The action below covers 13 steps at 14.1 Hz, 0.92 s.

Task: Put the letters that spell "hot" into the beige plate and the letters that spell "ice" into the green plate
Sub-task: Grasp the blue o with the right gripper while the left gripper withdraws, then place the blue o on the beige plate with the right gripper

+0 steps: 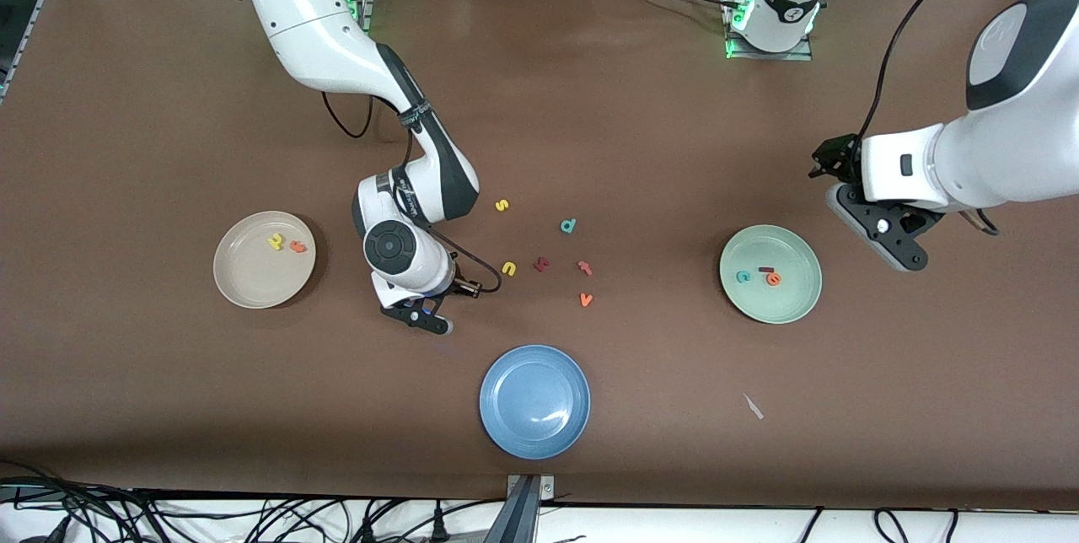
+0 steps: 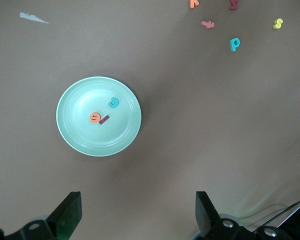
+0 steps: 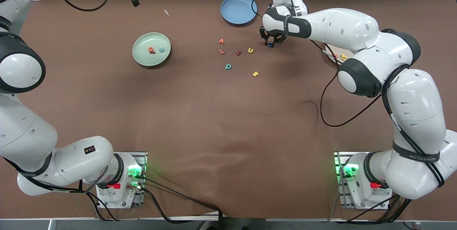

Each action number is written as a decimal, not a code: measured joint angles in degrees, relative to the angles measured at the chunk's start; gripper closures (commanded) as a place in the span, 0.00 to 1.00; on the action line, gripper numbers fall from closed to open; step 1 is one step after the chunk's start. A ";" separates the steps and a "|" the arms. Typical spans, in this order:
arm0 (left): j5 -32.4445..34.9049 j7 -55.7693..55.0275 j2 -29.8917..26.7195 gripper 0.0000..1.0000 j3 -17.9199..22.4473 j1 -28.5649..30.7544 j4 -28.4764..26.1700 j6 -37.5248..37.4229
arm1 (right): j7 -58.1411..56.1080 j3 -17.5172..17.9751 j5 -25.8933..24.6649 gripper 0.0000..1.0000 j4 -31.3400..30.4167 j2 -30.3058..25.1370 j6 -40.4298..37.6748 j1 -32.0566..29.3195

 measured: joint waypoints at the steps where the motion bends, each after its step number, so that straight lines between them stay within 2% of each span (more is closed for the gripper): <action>1: -0.01 -1.54 -1.04 0.00 0.18 -0.41 0.09 -0.38 | 0.00 -0.01 0.00 0.73 0.00 0.00 -0.02 0.00; 3: -0.08 -5.91 -3.23 0.00 3.05 -3.29 0.12 -1.37 | 0.02 -0.01 0.02 0.76 0.00 -0.02 -0.04 0.00; 7: -0.61 -9.35 -7.50 0.00 16.18 -13.24 -0.23 1.26 | 0.02 -0.01 0.04 0.81 0.00 -0.02 -0.04 0.00; 9: -3.68 -10.65 -10.31 0.00 23.03 -17.57 -2.58 4.69 | 0.02 -0.01 0.04 0.83 0.00 -0.02 -0.04 -0.01; 11: -8.27 -14.20 -13.21 0.00 29.63 -21.69 -5.70 6.22 | 0.01 -0.01 0.04 0.92 0.09 -0.05 -0.27 -0.04; 13: -9.01 -18.94 -16.28 0.00 32.98 -24.18 -9.35 9.27 | -0.04 -0.28 -0.16 0.98 0.75 -0.14 -2.67 -0.13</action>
